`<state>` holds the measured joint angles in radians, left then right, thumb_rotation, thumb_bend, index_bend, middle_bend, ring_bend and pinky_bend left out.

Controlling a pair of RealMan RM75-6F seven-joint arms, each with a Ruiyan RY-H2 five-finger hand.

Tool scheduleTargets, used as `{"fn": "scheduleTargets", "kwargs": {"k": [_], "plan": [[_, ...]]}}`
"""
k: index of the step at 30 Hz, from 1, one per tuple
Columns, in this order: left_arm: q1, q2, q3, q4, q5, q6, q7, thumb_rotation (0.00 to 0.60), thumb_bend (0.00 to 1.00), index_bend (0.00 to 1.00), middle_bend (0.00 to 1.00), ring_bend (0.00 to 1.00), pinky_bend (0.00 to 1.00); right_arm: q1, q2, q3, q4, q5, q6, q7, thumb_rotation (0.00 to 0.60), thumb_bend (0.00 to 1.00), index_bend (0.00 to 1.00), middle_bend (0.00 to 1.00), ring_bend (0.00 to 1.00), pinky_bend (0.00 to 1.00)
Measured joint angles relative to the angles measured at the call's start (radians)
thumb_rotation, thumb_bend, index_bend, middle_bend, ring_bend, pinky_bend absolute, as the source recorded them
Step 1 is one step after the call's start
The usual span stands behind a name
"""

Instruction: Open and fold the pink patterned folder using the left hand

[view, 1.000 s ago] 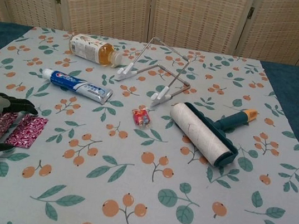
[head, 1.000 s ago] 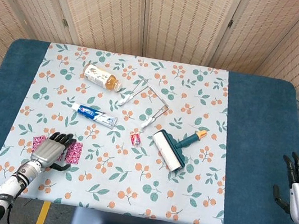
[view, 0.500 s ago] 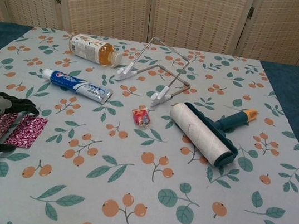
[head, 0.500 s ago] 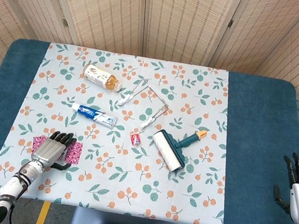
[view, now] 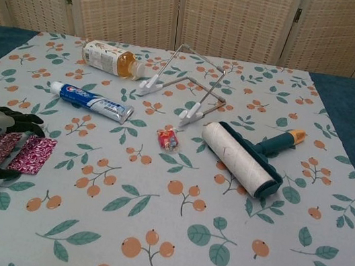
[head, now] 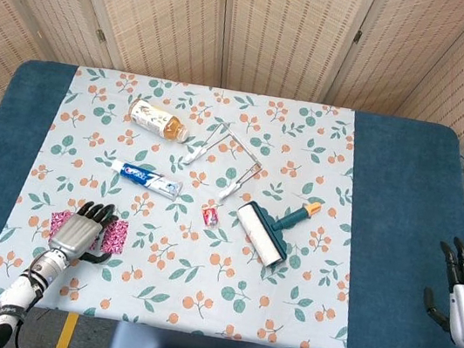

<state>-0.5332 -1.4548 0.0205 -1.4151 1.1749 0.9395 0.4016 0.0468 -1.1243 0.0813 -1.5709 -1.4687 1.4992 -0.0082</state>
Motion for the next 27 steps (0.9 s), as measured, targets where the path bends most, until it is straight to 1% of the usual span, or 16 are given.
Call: {"fn": "scheduleTargets", "kwargs": {"k": [4, 8, 15, 22, 27], "plan": [[0.004, -0.002, 0.001, 0.001, 0.01, 0.009, 0.0, 0.388, 0.35, 0.24, 0.0, 0.0, 0.0, 0.001, 0.0, 0.001, 0.0, 0.0, -0.001, 0.0, 0.6, 0.46, 0.0, 0.0, 0.0, 0.0], [0.011, 0.004, 0.003, -0.007, 0.025, 0.031, 0.005, 0.385, 0.35, 0.23, 0.0, 0.0, 0.0, 0.001, 0.001, 0.002, -0.001, 0.002, 0.0, -0.001, 0.6, 0.46, 0.0, 0.0, 0.0, 0.0], [0.033, 0.048, 0.003, -0.044, 0.053, 0.084, 0.0, 0.395, 0.35, 0.23, 0.0, 0.0, 0.0, 0.0, 0.003, 0.002, -0.003, 0.002, 0.0, -0.001, 0.6, 0.46, 0.0, 0.0, 0.0, 0.0], [0.066, 0.106, 0.004, -0.057, 0.092, 0.143, -0.047, 0.398, 0.35, 0.21, 0.0, 0.0, 0.0, 0.0, 0.009, 0.003, -0.013, -0.004, 0.007, -0.01, 0.599, 0.46, 0.0, 0.0, 0.0, 0.0], [0.091, 0.132, 0.008, -0.017, 0.108, 0.161, -0.096, 0.396, 0.35, 0.19, 0.0, 0.0, 0.0, 0.0, 0.015, 0.004, -0.027, -0.01, 0.015, -0.022, 0.6, 0.46, 0.0, 0.0, 0.0, 0.0]]}}
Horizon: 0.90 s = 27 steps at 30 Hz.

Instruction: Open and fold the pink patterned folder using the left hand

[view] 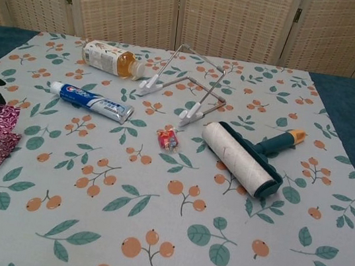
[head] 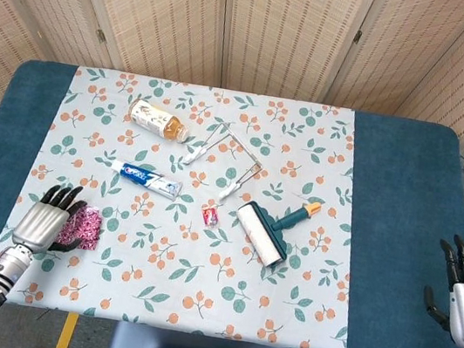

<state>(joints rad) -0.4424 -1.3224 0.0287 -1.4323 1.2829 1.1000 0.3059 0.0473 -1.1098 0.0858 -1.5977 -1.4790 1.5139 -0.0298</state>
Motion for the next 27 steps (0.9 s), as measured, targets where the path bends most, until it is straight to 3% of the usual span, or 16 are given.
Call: {"fn": "scheduleTargets", "kwargs": {"k": [14, 27], "plan": [[0.05, -0.029, 0.021, 0.187, 0.006, -0.053, -0.139, 0.396, 0.35, 0.16, 0.0, 0.0, 0.0, 0.003, 0.001, -0.003, -0.028, -0.008, 0.0, -0.03, 0.6, 0.46, 0.0, 0.0, 0.0, 0.0], [0.054, -0.054, 0.013, 0.223, 0.017, -0.098, -0.165, 0.4, 0.35, 0.15, 0.0, 0.0, 0.0, -0.003, -0.002, -0.007, -0.032, -0.008, 0.006, -0.035, 0.6, 0.46, 0.0, 0.0, 0.0, 0.0]]}}
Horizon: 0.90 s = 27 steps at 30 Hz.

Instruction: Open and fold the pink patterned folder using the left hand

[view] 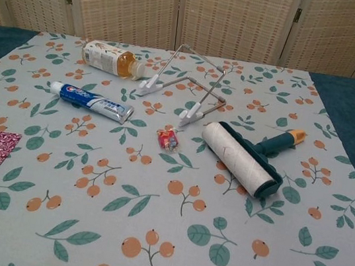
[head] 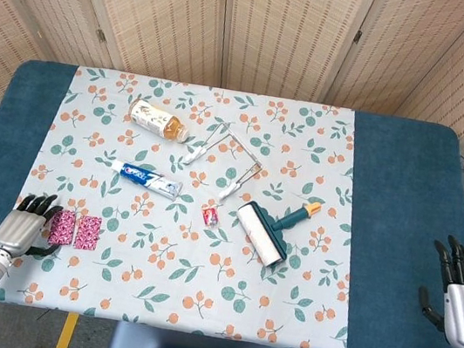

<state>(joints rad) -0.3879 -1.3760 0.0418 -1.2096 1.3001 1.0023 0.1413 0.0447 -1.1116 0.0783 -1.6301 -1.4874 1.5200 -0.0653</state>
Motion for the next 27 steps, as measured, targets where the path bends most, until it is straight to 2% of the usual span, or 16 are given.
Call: {"fn": "scheduleTargets", "kwargs": {"k": [21, 27], "plan": [[0.006, -0.016, -0.015, 0.03, -0.006, -0.031, 0.002, 0.398, 0.35, 0.15, 0.0, 0.0, 0.0, 0.0, -0.002, -0.001, -0.006, 0.001, -0.001, -0.009, 0.6, 0.46, 0.0, 0.0, 0.0, 0.0], [0.006, -0.009, -0.019, 0.021, -0.016, -0.042, 0.017, 0.396, 0.35, 0.09, 0.0, 0.0, 0.0, -0.001, -0.003, -0.001, -0.004, 0.003, -0.002, -0.008, 0.6, 0.46, 0.0, 0.0, 0.0, 0.0]]}}
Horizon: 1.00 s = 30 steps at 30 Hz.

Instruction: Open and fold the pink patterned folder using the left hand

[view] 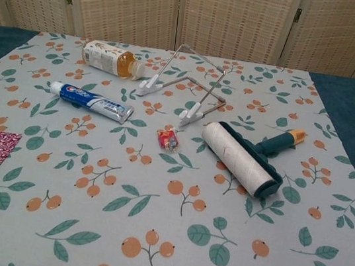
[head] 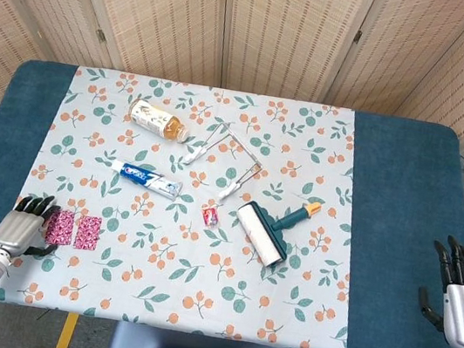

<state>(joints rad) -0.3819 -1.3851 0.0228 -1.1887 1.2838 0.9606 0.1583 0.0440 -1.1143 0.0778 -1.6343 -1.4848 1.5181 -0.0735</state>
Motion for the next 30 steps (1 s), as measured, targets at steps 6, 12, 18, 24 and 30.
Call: {"fn": "scheduleTargets", "kwargs": {"k": [6, 12, 18, 24, 30], "plan": [[0.0, 0.015, -0.001, -0.035, -0.007, -0.005, 0.022, 0.396, 0.34, 0.03, 0.0, 0.0, 0.0, 0.001, -0.001, 0.001, 0.003, 0.001, -0.001, 0.003, 0.6, 0.46, 0.0, 0.0, 0.0, 0.0], [-0.005, 0.031, -0.005, -0.098, 0.009, 0.004, 0.016, 0.395, 0.34, 0.05, 0.0, 0.0, 0.0, 0.0, -0.001, 0.001, 0.009, 0.002, -0.002, 0.011, 0.6, 0.46, 0.0, 0.0, 0.0, 0.0], [-0.033, 0.037, -0.009, -0.154, 0.016, -0.021, 0.057, 0.398, 0.34, 0.07, 0.0, 0.0, 0.0, -0.001, -0.002, 0.0, 0.021, 0.006, -0.004, 0.025, 0.6, 0.46, 0.0, 0.0, 0.0, 0.0], [-0.06, 0.034, -0.014, -0.195, -0.022, -0.058, 0.129, 0.393, 0.34, 0.07, 0.0, 0.0, 0.0, -0.006, -0.003, 0.0, 0.034, 0.014, -0.005, 0.041, 0.6, 0.46, 0.0, 0.0, 0.0, 0.0], [-0.072, 0.019, -0.017, -0.2, -0.061, -0.067, 0.173, 0.396, 0.34, 0.08, 0.0, 0.0, 0.0, -0.007, -0.004, 0.0, 0.043, 0.017, -0.006, 0.048, 0.6, 0.46, 0.0, 0.0, 0.0, 0.0]]}}
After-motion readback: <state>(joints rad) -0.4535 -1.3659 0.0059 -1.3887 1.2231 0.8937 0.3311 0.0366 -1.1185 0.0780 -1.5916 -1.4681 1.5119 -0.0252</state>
